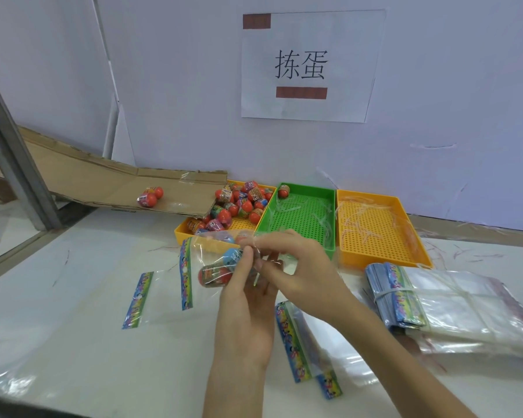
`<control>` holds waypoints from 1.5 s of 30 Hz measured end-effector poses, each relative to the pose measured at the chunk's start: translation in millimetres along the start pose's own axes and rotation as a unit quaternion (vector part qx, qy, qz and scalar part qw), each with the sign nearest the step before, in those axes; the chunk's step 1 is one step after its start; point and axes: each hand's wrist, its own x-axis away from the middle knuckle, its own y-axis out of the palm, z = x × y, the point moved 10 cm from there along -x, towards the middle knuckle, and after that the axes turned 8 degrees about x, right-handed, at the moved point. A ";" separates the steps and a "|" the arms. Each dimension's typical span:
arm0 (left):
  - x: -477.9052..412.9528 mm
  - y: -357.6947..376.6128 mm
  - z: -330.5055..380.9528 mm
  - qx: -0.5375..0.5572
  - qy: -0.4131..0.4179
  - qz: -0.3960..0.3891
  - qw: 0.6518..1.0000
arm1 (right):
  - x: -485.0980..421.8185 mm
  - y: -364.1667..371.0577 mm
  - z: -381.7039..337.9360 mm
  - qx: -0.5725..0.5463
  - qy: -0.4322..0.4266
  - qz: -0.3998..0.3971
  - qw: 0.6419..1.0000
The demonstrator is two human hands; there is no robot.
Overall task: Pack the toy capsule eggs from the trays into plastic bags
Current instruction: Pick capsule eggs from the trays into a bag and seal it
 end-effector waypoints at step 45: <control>6.2 -11.3 20.1 0.078 0.071 0.082 0.991 | -5.1 -20.6 9.0 -0.027 0.018 0.018 0.999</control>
